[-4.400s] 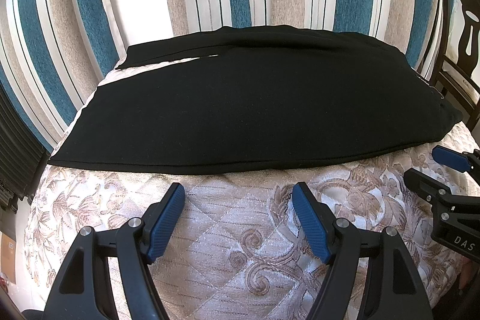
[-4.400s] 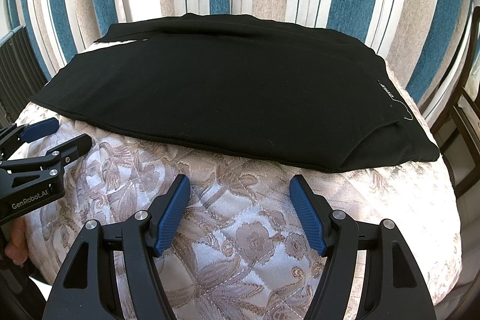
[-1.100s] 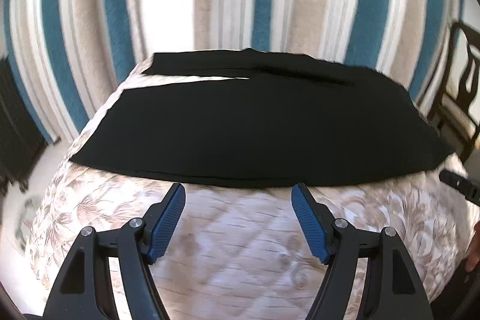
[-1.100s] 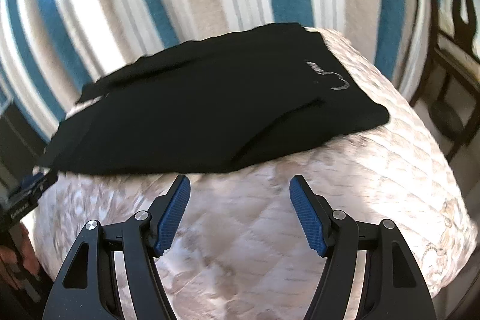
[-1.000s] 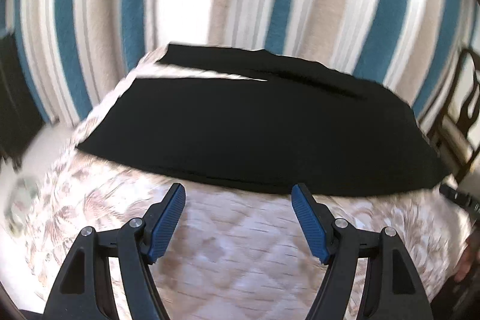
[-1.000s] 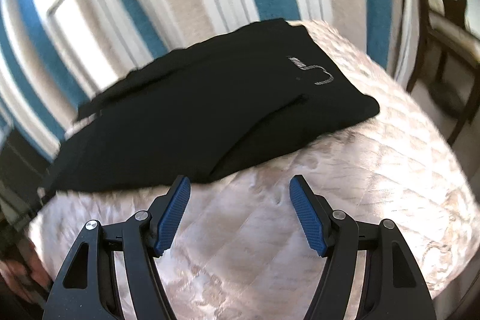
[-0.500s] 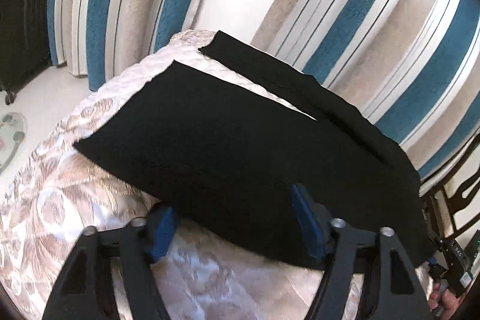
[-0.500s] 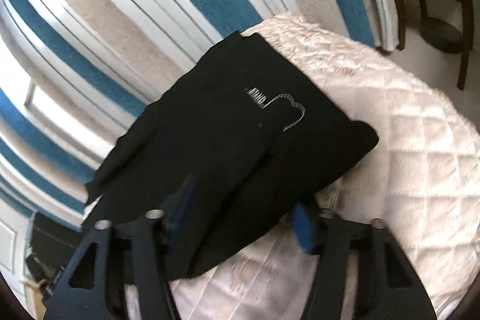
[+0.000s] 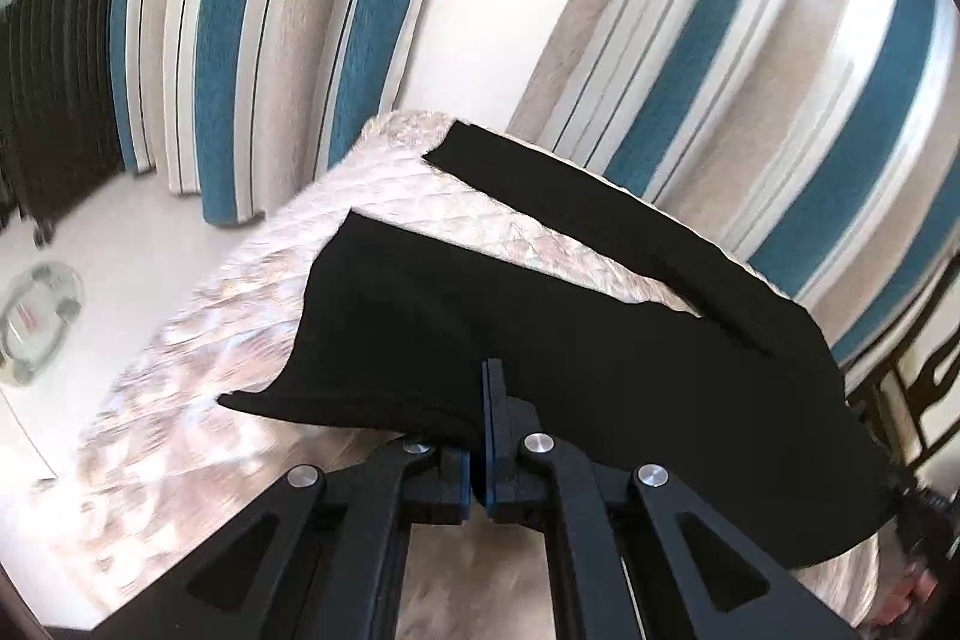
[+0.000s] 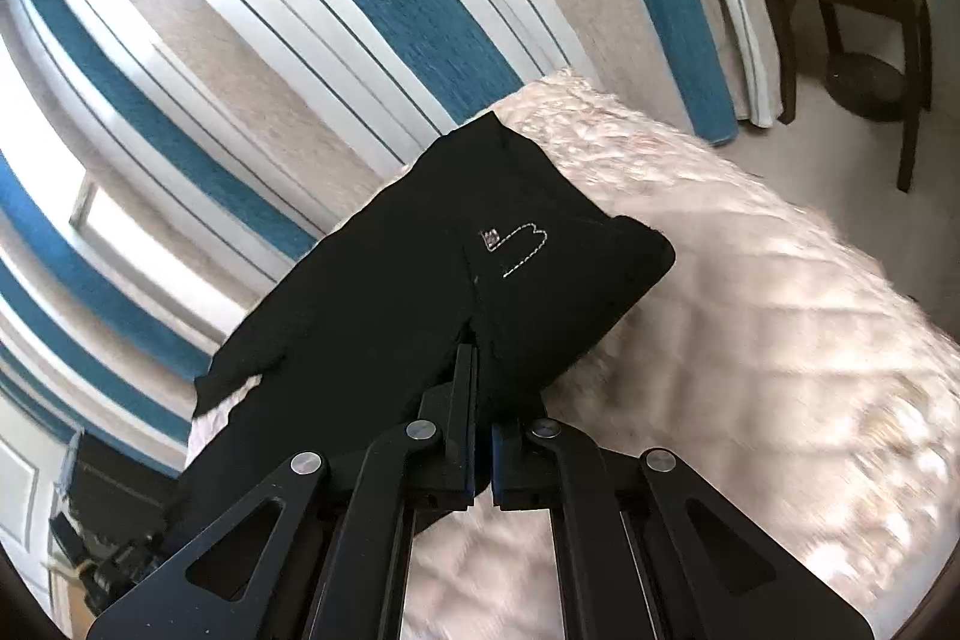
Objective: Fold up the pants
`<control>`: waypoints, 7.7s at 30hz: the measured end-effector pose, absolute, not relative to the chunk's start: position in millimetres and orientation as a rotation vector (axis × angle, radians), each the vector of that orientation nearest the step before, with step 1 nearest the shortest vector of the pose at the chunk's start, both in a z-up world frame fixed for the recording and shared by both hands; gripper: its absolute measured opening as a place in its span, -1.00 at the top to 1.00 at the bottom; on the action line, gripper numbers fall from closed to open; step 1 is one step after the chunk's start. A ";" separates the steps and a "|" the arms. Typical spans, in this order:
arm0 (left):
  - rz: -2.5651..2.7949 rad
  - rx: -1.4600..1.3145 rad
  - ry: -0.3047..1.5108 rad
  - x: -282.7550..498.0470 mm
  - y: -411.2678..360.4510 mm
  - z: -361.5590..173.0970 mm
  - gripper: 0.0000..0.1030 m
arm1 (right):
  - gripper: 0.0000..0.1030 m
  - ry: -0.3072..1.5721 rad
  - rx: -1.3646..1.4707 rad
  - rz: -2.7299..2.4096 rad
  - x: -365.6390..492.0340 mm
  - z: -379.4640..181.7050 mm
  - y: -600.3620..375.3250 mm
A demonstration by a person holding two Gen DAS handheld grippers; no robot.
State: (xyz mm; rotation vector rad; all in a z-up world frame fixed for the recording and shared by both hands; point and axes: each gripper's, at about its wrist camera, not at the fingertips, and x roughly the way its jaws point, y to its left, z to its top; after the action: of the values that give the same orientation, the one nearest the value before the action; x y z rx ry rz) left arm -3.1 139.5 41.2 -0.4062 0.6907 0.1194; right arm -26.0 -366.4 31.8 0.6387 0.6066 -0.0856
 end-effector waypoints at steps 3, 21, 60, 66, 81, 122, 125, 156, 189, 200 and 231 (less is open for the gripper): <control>0.111 -0.386 0.720 -24.3 138.4 32.0 0.92 | 0.96 0.646 0.643 -0.110 -53.6 20.7 -367.0; 0.309 -0.266 0.732 -78.6 154.8 36.1 0.59 | 0.50 0.659 0.472 -0.368 -111.9 27.9 -364.6; -0.063 0.003 0.773 -34.2 31.2 35.5 0.25 | 0.17 0.634 -0.062 -0.183 -51.0 26.2 -264.3; -0.079 0.011 0.770 -31.6 19.1 41.9 0.24 | 0.17 0.630 -0.061 -0.121 -53.6 27.7 -254.6; -0.074 0.012 0.744 -17.5 17.6 53.6 0.24 | 0.17 0.684 -0.027 -0.002 -41.2 30.9 -239.1; -0.153 0.159 0.782 183.8 49.5 55.9 -0.01 | 0.05 0.828 -0.099 0.232 145.1 60.3 -273.9; -0.168 0.174 0.797 221.0 42.8 52.5 -0.04 | 0.04 0.842 -0.127 0.230 172.5 57.7 -281.2; -0.170 0.152 0.753 231.4 15.4 66.4 0.96 | 0.81 0.728 -0.152 0.319 171.6 112.7 -284.3; -0.181 0.216 0.747 66.6 -7.5 47.3 -0.05 | 0.09 0.718 0.668 0.039 -72.8 3.7 -358.8; -0.057 0.129 0.696 78.1 11.6 41.5 0.88 | 0.09 0.665 0.725 0.007 -68.6 1.4 -374.5; 0.161 -0.666 0.740 -14.0 207.5 -2.9 0.92 | 0.58 0.654 0.682 -0.072 -65.7 3.2 -370.1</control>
State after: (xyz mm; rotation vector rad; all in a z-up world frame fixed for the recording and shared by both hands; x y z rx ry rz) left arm -14.0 207.5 -2.9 -0.6657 0.7404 0.1609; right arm -65.7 -370.1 3.2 0.6820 0.6544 -0.0724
